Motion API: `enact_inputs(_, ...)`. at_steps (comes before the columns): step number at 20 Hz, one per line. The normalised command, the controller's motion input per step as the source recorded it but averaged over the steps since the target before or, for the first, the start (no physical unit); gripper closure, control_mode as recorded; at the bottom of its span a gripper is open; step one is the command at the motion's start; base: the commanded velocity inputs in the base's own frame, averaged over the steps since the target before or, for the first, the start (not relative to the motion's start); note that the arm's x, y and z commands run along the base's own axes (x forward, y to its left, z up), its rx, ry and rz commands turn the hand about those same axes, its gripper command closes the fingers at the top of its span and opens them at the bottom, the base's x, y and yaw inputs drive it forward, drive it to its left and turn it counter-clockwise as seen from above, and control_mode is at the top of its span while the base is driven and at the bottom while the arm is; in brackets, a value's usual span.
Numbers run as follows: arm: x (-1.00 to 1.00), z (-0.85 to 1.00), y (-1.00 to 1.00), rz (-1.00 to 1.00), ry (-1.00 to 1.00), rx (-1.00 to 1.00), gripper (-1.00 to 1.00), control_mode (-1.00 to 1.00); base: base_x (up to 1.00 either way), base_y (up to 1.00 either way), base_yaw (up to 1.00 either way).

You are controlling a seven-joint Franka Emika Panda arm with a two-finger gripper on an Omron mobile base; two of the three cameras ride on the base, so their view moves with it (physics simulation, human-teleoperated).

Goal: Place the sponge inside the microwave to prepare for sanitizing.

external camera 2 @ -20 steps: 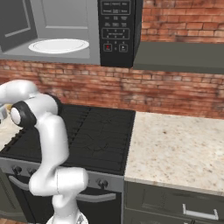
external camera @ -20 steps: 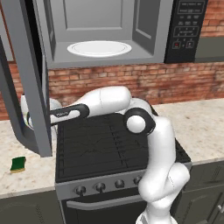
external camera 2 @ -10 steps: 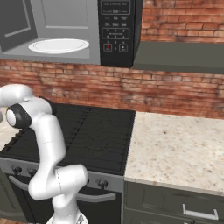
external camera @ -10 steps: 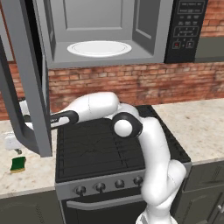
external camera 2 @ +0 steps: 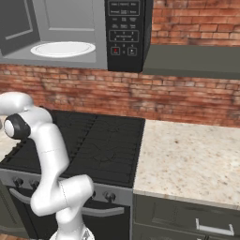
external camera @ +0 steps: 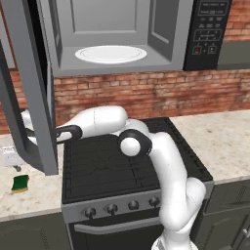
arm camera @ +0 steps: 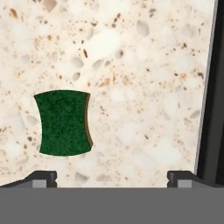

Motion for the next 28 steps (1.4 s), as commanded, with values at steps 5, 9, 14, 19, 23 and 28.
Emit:
enact_inputs(5,0.0,-0.07,0.25,0.0,0.0,0.0,-1.0,-1.0,0.0,0.0,0.0)
enact_inputs(9,0.03,-0.23,0.28,0.0,0.0,0.0,-1.0,-1.0,0.0,0.0,0.0)
enact_inputs(14,0.09,-0.26,0.23,0.0,0.0,0.0,-1.0,-1.0,0.0,0.0,0.0)
enact_inputs(19,0.14,-0.2,0.23,0.0,0.0,0.0,-1.0,-1.0,0.0,0.0,0.0)
enact_inputs(23,0.01,-0.14,0.07,0.0,0.0,0.0,-1.0,-1.0,0.0,0.0,0.0)
enact_inputs(28,0.02,-0.21,0.02,0.0,0.0,-0.02,-1.0,-1.0,0.0,0.0,0.0)
